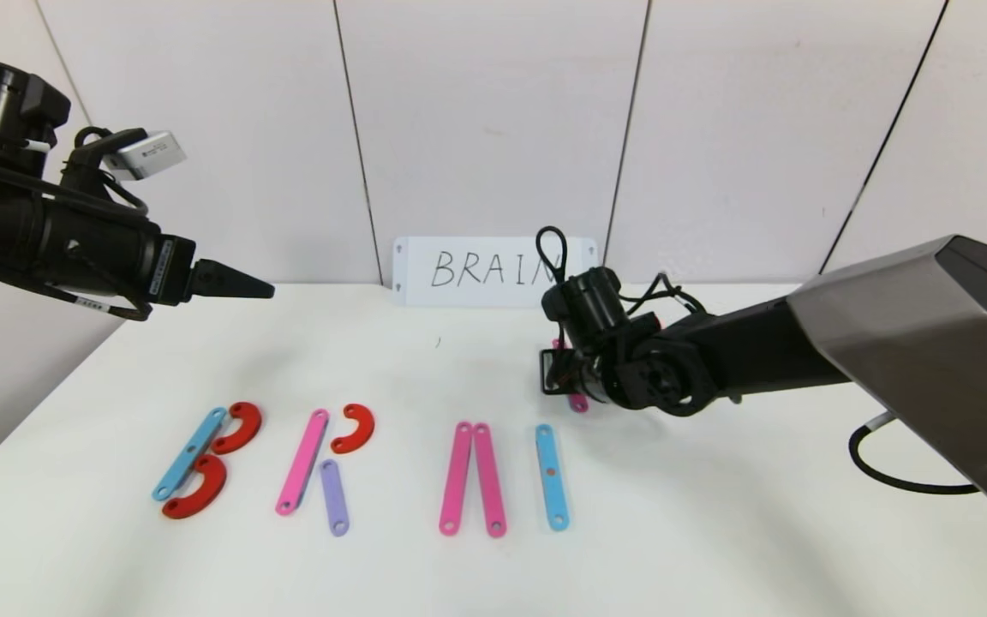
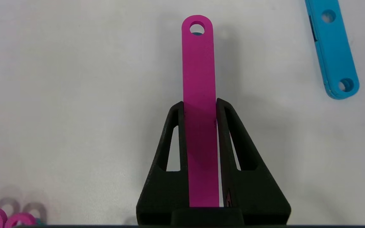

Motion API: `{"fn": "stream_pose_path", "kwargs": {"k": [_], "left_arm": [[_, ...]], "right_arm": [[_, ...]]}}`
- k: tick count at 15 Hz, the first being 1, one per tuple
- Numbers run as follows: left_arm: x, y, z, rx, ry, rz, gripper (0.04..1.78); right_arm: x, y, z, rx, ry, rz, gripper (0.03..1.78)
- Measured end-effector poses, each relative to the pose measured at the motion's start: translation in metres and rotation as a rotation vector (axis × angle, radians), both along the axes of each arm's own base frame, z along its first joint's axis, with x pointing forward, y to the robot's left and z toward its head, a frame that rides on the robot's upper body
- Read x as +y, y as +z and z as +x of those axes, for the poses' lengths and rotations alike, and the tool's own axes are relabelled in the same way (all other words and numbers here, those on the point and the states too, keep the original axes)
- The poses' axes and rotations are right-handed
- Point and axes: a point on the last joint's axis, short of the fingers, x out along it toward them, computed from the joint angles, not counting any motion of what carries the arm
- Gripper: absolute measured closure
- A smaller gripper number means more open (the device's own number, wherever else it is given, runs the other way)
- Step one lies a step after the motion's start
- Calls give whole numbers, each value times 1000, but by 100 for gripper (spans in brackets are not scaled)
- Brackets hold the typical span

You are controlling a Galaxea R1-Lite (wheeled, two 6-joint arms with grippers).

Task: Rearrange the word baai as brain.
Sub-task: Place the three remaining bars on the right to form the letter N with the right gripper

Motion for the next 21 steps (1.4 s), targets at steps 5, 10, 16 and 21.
{"fn": "stream_pose_path", "kwargs": {"k": [5,10,16,21], "left_arm": [[-1,0,0,1,-5,1,9],[-3,0,0,1,-9,2,9],[-4,0,0,2,-12,2,9],[-5,-1,0,4,-15,4,9]], "right_arm": [[-13,20,-17,-16,-40,-21,152],[-31,22,-52,10,-66,-56,152],[-44,13,-90,74,-115,-14,152],[-44,4,-102,109,-123,-11,152]]}}
